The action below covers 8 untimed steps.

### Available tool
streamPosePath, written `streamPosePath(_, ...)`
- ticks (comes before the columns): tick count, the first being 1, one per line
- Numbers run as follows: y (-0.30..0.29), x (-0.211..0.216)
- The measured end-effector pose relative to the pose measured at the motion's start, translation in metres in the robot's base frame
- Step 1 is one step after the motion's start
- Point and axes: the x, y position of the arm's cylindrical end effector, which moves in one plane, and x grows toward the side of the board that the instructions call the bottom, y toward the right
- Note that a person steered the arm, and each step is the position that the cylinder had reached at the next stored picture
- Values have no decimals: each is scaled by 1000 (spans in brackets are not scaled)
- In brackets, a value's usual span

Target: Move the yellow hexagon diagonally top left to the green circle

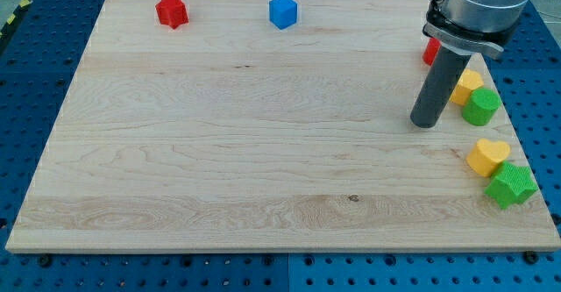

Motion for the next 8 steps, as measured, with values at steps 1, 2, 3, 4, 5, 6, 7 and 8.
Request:
streamPosePath(1,4,0)
streamPosePath(2,8,2)
streamPosePath(3,20,2)
streamPosePath(4,36,6)
streamPosePath(5,43,14)
streamPosePath(6,58,20)
streamPosePath(7,74,25)
streamPosePath(8,94,28)
